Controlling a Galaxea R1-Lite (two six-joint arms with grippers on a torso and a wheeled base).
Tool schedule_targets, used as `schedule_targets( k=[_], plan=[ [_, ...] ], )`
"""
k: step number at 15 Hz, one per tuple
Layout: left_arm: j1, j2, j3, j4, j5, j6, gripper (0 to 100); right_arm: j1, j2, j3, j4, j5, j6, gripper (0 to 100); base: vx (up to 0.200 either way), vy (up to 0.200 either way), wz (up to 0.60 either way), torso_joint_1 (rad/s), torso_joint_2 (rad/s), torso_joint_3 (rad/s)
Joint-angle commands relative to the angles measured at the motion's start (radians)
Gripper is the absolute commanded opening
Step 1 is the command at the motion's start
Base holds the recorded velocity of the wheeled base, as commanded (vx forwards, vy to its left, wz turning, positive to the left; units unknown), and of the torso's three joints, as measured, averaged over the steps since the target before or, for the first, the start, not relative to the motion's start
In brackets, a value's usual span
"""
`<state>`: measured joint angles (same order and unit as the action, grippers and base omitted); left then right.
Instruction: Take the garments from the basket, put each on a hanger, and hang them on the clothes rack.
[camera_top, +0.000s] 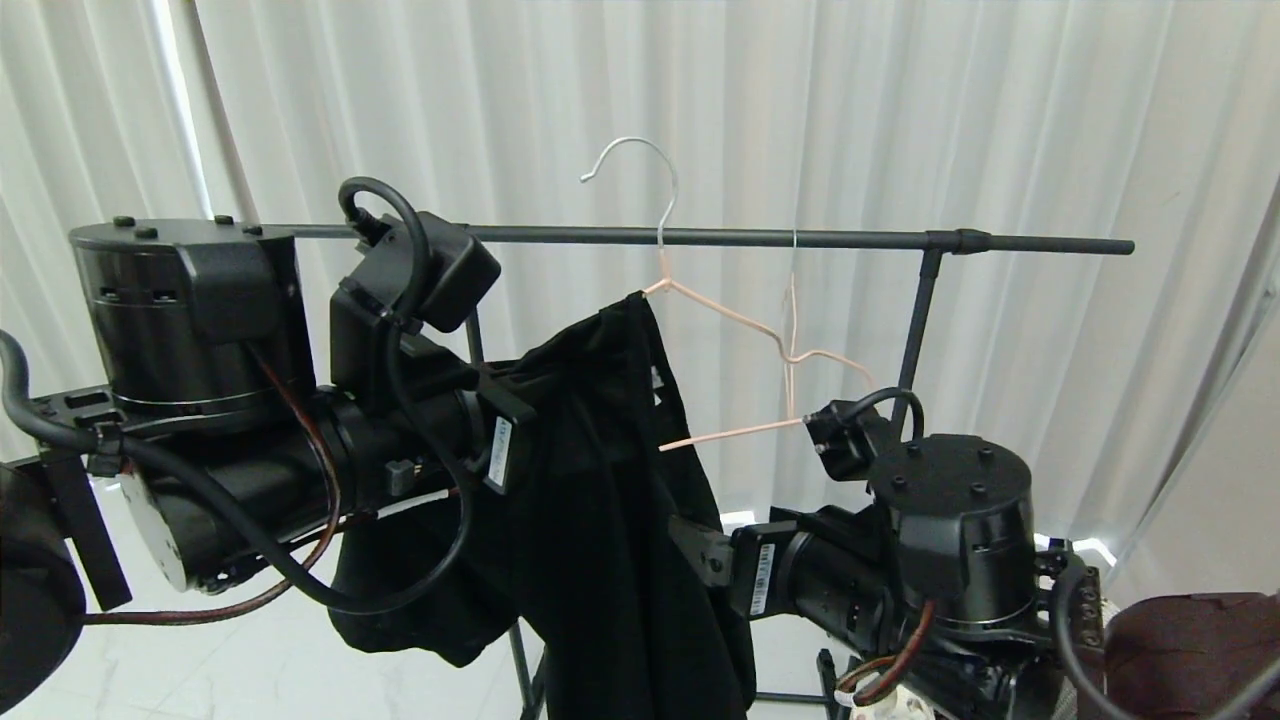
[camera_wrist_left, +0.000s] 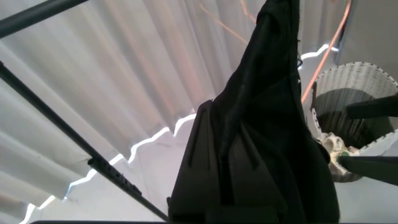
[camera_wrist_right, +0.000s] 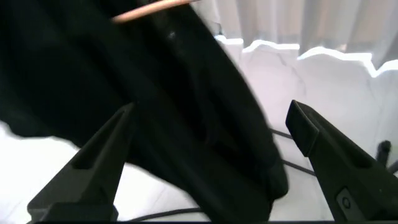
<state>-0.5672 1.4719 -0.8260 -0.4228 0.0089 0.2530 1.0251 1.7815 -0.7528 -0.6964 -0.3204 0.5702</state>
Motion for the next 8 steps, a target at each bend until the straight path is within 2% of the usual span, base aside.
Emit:
schedule_targets(
  k=[1,5,8],
  plan=[
    [-0.014,-0.001,-0.005,-0.001,0.000,0.000,0,-0.025,0.044,-0.008,0.000,-0.002,0.000,100,0.000,0.000,0.00,0.000,0.00,0.000],
    [-0.019,-0.002,-0.009,-0.001,0.000,0.000,0,-0.073,0.061,-0.007,0.000,-0.042,-0.001,100,0.000,0.000,0.00,0.000,0.00,0.000],
    [-0.017,-0.001,-0.010,-0.001,0.000,0.000,0,-0.073,0.061,-0.003,0.000,-0.045,-0.003,100,0.000,0.000,0.00,0.000,0.00,0.000]
  ],
)
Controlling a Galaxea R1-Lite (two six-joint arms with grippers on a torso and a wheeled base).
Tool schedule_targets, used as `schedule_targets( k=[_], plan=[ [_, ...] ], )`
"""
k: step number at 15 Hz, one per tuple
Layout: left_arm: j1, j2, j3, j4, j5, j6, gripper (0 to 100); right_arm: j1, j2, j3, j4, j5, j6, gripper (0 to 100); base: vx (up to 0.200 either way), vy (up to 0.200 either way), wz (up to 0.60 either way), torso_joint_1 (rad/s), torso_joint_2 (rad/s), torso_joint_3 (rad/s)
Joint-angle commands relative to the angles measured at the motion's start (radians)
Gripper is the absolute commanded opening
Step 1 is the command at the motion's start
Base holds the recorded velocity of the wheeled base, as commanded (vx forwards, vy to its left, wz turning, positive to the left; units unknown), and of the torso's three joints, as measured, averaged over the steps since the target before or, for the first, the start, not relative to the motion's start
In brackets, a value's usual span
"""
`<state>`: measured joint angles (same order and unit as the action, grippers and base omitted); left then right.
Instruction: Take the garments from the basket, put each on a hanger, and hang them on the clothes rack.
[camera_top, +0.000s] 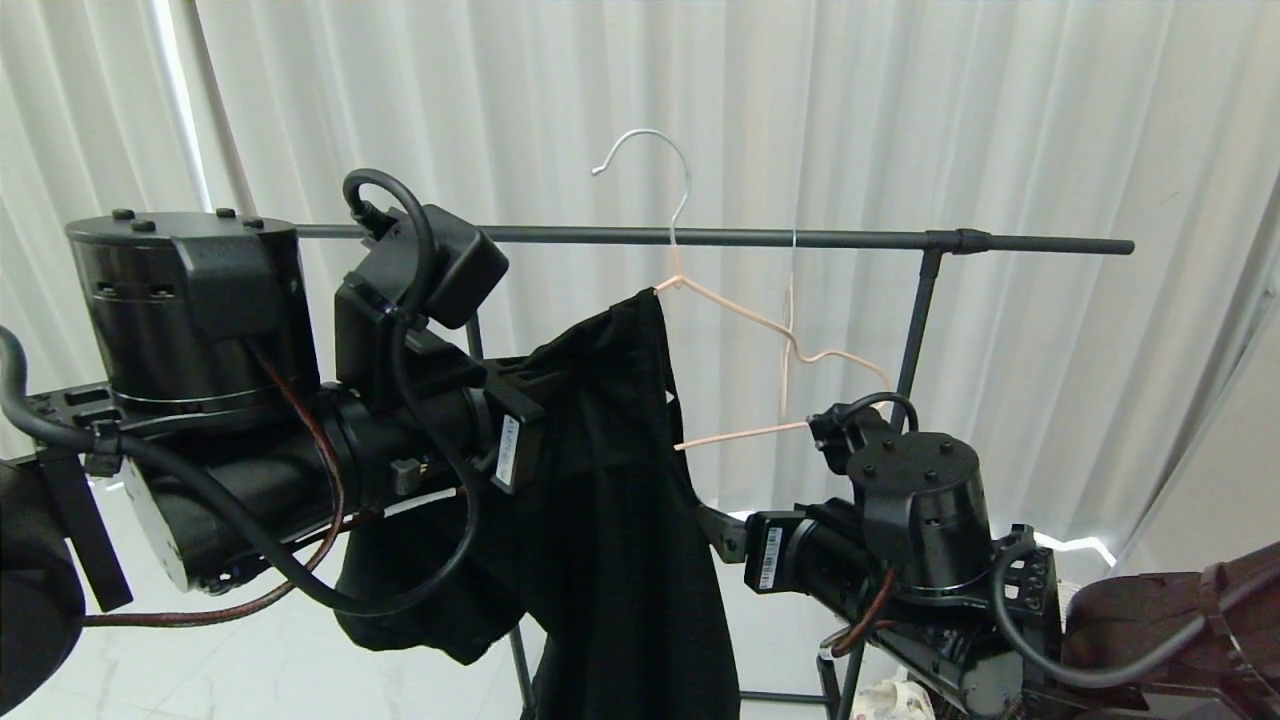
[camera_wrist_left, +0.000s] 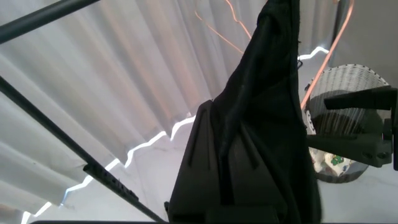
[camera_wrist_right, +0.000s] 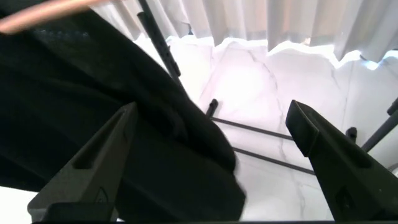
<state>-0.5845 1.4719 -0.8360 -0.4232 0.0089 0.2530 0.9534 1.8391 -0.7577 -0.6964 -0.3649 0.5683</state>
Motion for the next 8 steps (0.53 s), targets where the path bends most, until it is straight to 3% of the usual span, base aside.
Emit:
schedule_targets(
  k=[1,8],
  plan=[
    [0.000,-0.001,0.000,0.000,0.000,0.000,0,-0.001,0.003,0.004,0.000,-0.002,-0.001,100,0.000,0.000,0.00,0.000,0.00,0.000],
    [-0.031,-0.013,-0.003,-0.002,0.000,0.000,0,-0.001,0.032,-0.008,0.000,-0.016,-0.005,100,0.000,0.000,0.00,0.000,0.00,0.000]
  ],
)
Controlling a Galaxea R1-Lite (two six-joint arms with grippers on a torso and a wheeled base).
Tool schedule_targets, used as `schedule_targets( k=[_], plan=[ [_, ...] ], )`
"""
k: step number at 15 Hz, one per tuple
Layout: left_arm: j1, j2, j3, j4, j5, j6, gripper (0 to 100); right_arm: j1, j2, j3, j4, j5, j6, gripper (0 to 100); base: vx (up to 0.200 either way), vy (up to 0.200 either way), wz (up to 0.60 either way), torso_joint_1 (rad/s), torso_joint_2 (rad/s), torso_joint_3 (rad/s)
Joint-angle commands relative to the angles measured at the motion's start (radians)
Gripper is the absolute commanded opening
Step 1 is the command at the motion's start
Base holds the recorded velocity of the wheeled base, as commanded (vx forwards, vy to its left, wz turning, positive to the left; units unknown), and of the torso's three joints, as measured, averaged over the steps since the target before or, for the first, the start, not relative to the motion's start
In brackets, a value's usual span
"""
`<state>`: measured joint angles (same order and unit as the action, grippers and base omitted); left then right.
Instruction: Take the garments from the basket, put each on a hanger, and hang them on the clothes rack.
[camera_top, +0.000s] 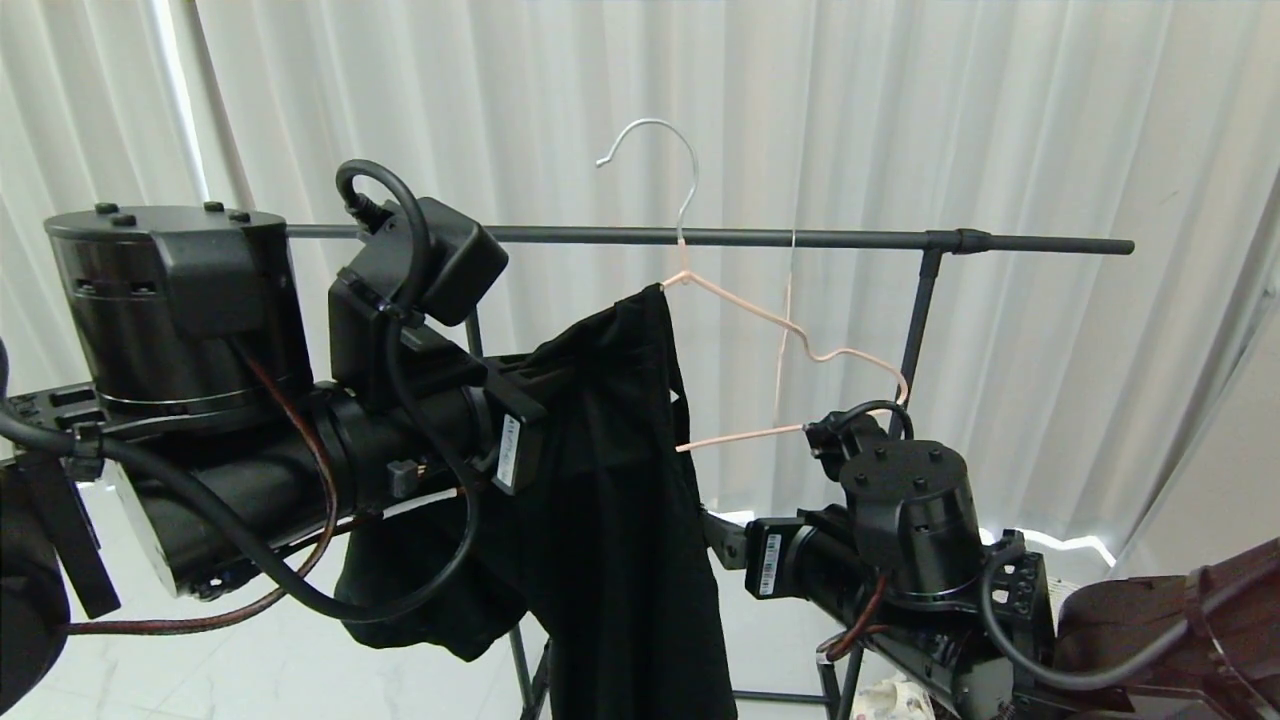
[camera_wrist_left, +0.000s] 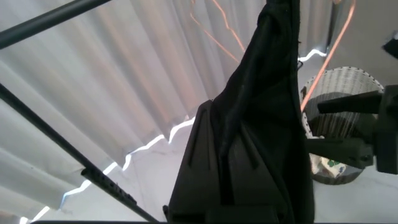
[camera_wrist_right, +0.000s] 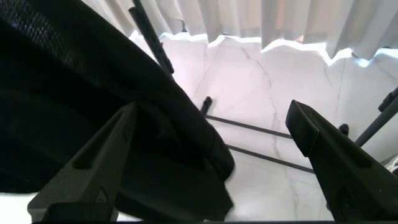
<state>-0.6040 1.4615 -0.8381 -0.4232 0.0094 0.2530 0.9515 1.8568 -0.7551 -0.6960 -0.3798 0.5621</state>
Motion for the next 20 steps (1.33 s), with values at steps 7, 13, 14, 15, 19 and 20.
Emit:
schedule_targets(
  k=[7,13,14,15,19,20],
  plan=[
    [-0.036,-0.004,-0.010,0.000,0.000,-0.004,0,0.001,0.048,0.020,0.001,-0.053,-0.002,100,0.000,0.000,0.00,0.000,0.00,0.000],
    [0.026,-0.007,-0.003,-0.002,0.001,-0.003,0,-0.157,-0.007,0.122,0.001,-0.110,-0.077,100,0.000,0.000,0.00,0.000,0.00,0.000],
    [0.027,-0.010,0.002,-0.002,0.001,0.000,0,-0.201,-0.025,0.129,0.001,-0.108,-0.087,100,0.000,0.000,0.00,0.000,0.00,0.000],
    [0.027,-0.012,0.010,-0.002,0.001,0.002,0,-0.237,-0.039,0.131,0.001,-0.105,-0.100,100,0.000,0.000,0.00,0.000,0.00,0.000],
    [0.050,-0.003,0.119,-0.128,0.001,0.055,0,-0.362,-0.105,0.131,0.001,-0.044,-0.176,100,0.000,0.000,0.00,0.000,0.00,0.000],
    [0.064,-0.006,0.159,-0.160,-0.002,0.095,0,-0.384,-0.119,0.131,0.001,-0.025,-0.192,100,0.000,0.000,0.00,0.000,0.00,0.000]
  ],
)
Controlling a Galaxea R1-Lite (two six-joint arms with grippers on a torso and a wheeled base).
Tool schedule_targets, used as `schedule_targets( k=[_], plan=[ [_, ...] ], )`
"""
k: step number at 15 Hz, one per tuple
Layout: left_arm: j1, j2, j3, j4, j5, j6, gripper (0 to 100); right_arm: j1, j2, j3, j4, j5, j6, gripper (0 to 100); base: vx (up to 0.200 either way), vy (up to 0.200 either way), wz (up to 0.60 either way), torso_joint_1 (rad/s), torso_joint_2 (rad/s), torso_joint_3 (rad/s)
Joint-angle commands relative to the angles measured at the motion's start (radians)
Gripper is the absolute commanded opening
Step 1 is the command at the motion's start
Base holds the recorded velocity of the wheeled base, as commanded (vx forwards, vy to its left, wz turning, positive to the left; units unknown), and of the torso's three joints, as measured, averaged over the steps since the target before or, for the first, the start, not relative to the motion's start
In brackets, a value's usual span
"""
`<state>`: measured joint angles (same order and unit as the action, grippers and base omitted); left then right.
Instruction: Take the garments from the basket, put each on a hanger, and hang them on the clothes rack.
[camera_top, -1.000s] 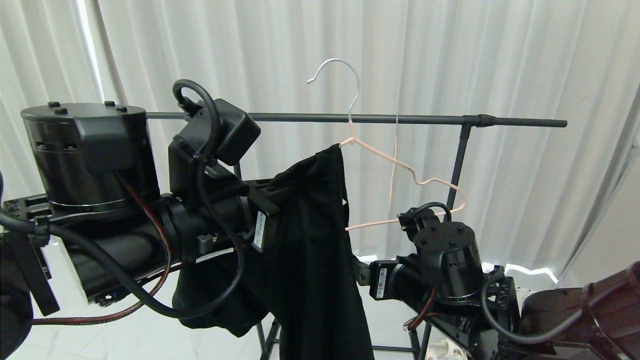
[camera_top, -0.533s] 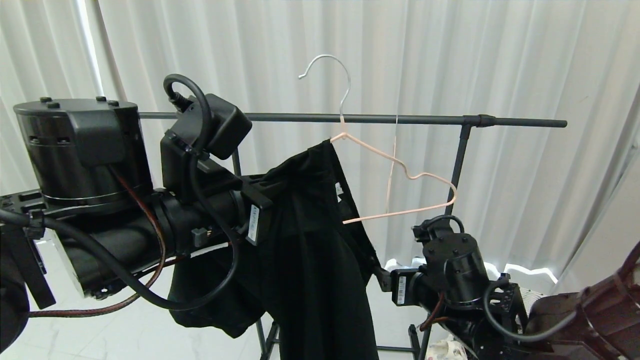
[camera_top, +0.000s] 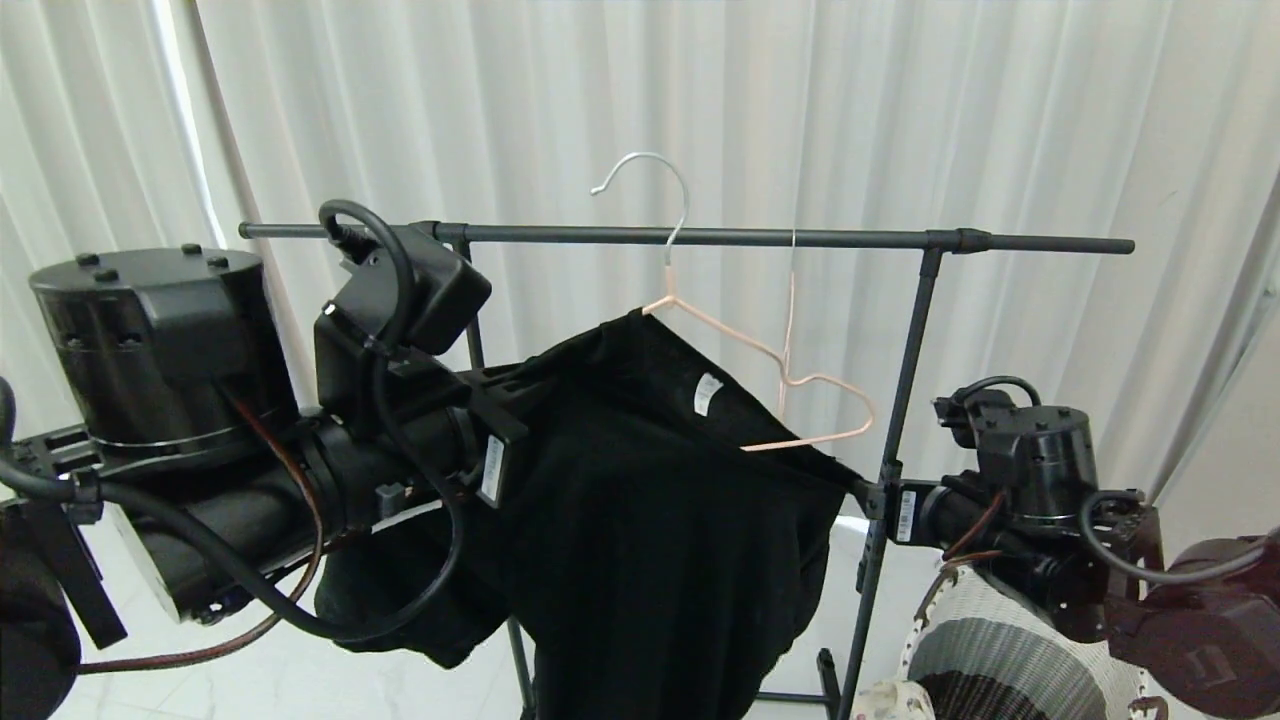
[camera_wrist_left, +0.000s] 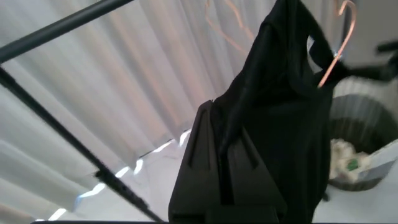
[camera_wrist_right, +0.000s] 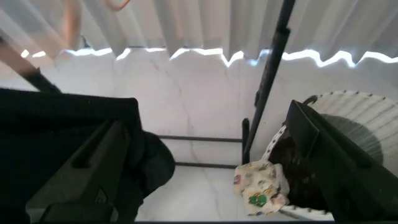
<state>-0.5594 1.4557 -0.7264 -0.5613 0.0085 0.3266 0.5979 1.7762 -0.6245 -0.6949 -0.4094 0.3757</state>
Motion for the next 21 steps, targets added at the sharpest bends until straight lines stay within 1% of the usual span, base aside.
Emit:
schedule_targets(
  k=[1,3,7,8,9,10,11,12,13,14,15,16,17,18,19,20,21],
  plan=[
    [0.030,0.000,0.087,-0.055,-0.005,0.043,0,-0.050,-0.049,0.000,0.000,0.026,-0.024,100,0.000,0.000,0.00,0.000,0.00,0.000],
    [0.030,0.002,0.140,-0.101,-0.009,0.045,0,-0.078,-0.066,-0.003,0.000,0.057,-0.057,100,0.000,0.000,0.00,0.000,0.00,0.000],
    [0.030,0.046,0.189,-0.108,-0.007,0.048,0,-0.104,-0.121,-0.014,0.008,0.141,-0.107,100,0.000,0.000,0.00,0.000,0.00,0.000],
    [0.029,0.083,0.214,-0.109,-0.002,0.049,0,-0.121,-0.153,-0.029,0.041,0.196,-0.143,100,0.000,0.000,0.00,0.000,0.00,0.000],
    [0.024,0.109,0.216,-0.111,-0.002,0.048,0,-0.128,-0.178,-0.047,0.083,0.222,-0.161,100,0.000,0.000,0.00,0.000,0.00,0.000],
    [0.015,0.135,0.212,-0.131,-0.002,0.048,0,-0.130,-0.204,-0.063,0.135,0.253,-0.178,100,0.000,0.000,0.00,0.000,0.00,0.000],
    [0.009,0.164,0.211,-0.183,-0.002,0.046,0,-0.135,-0.235,-0.078,0.196,0.305,-0.199,100,0.000,0.000,0.00,0.000,0.00,0.000],
    [0.004,0.195,0.216,-0.258,-0.002,0.046,0,-0.144,-0.267,-0.098,0.272,0.379,-0.233,100,0.000,0.000,0.00,0.000,0.00,0.000],
    [0.004,0.218,0.225,-0.322,-0.002,0.046,0,-0.167,-0.290,-0.121,0.354,0.445,-0.287,100,0.000,0.000,0.00,0.000,0.00,0.000],
    [0.004,0.227,0.242,-0.367,-0.002,0.048,0,-0.201,-0.300,-0.146,0.434,0.498,-0.370,100,0.000,0.000,0.00,0.000,0.00,0.000],
    [0.004,0.225,0.260,-0.387,-0.002,0.046,0,-0.228,-0.299,-0.162,0.468,0.535,-0.452,100,0.000,0.000,0.00,0.000,0.00,0.000],
    [0.004,0.224,0.274,-0.402,-0.002,0.046,0,-0.244,-0.294,-0.172,0.474,0.572,-0.515,100,0.000,0.000,0.00,0.000,0.00,0.000],
    [0.003,0.222,0.282,-0.425,-0.004,0.045,0,-0.242,-0.293,-0.178,0.480,0.595,-0.551,100,0.000,0.000,0.00,0.000,0.00,0.000],
    [0.001,0.224,0.285,-0.456,-0.005,0.045,0,-0.216,-0.293,-0.181,0.486,0.610,-0.589,100,0.000,0.000,0.00,0.000,0.00,0.000],
    [-0.001,0.224,0.286,-0.465,-0.005,0.043,0,-0.196,-0.296,-0.181,0.488,0.616,-0.603,100,0.000,0.000,0.00,0.000,0.00,0.000],
    [-0.017,0.224,0.291,-0.490,-0.009,0.037,0,-0.138,-0.300,-0.182,0.497,0.636,-0.626,100,0.000,0.000,0.00,0.000,0.00,0.000],
    [-0.036,0.222,0.303,-0.523,-0.012,0.037,0,-0.043,-0.304,-0.195,0.512,0.641,-0.637,100,0.000,0.000,0.00,0.000,0.00,0.000]
  ],
)
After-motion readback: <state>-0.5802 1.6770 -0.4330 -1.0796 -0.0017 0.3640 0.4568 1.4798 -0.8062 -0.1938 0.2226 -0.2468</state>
